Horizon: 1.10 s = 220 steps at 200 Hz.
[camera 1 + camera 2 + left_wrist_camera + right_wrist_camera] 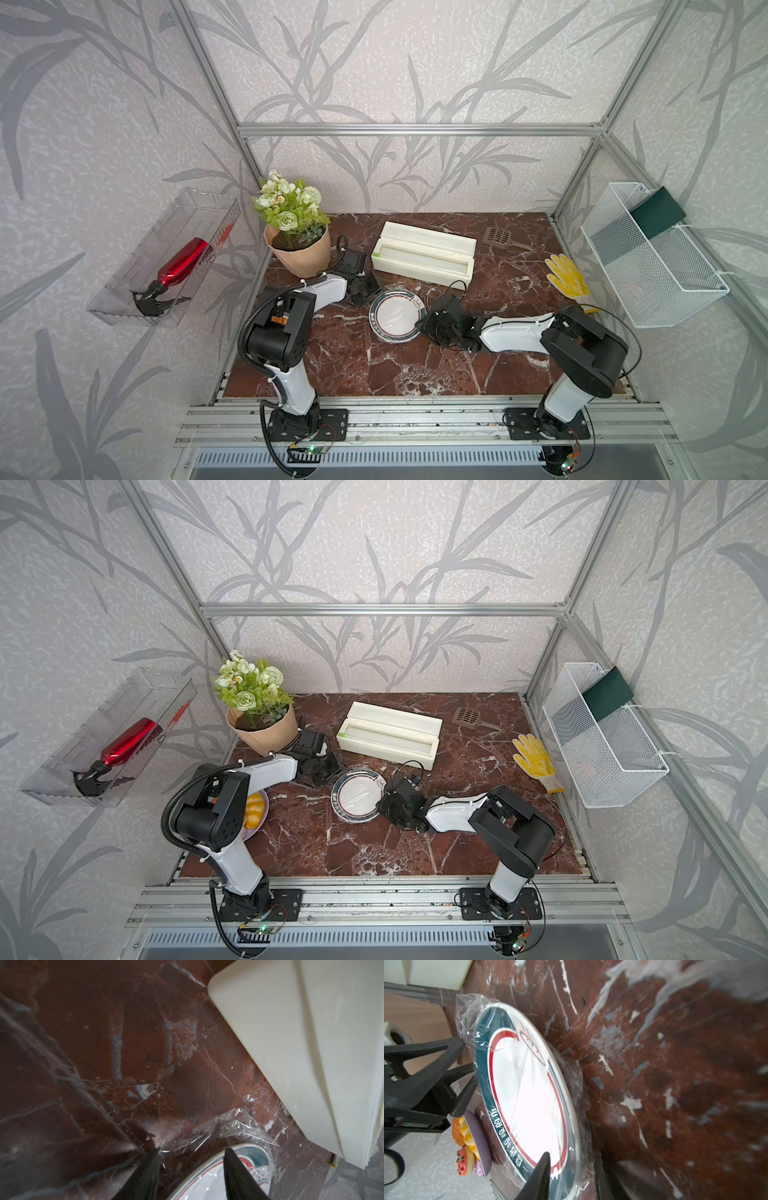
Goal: Wrap the plate with plastic wrap
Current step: Adjust the plate at the center of the board.
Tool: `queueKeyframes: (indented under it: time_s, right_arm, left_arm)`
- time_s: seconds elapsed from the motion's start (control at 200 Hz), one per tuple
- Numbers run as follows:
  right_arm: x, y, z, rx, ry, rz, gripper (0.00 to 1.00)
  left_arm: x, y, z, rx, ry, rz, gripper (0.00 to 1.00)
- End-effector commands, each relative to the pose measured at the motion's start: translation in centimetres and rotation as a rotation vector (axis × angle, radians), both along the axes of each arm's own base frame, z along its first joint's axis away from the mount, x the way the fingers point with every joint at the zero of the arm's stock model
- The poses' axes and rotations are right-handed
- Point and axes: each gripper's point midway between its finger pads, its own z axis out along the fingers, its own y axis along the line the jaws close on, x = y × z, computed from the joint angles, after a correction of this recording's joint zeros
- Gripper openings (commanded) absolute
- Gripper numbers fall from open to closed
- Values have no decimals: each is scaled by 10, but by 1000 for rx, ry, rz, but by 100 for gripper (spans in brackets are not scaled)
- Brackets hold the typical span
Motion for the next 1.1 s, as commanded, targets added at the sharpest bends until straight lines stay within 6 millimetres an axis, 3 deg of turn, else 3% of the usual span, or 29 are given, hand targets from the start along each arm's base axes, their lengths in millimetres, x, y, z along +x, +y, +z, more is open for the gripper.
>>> queueKeyframes:
  time_s: [0.0, 0.205, 0.505, 0.725, 0.925, 1.095]
  right_arm:
    - [3, 4, -8, -10, 10, 43, 36]
    - [5, 6, -17, 7, 33, 94, 34]
    - [10, 2, -17, 8, 24, 223, 29]
    - [20, 0, -12, 47, -2, 318, 28]
    - [31, -4, 1, 3, -55, 409, 35]
    - [40, -34, 0, -151, -63, 405, 45]
  left_arm:
    - [11, -2, 8, -10, -29, 6, 49]
    - [-2, -5, -8, -24, 38, -5, 43]
    - [-49, -2, -21, -68, 127, 16, 38]
    - [-86, -3, -20, -156, 140, 64, 37]
    - [-115, -7, -15, -180, 141, 73, 39]
    - [-132, 15, -1, -79, 125, 97, 46]
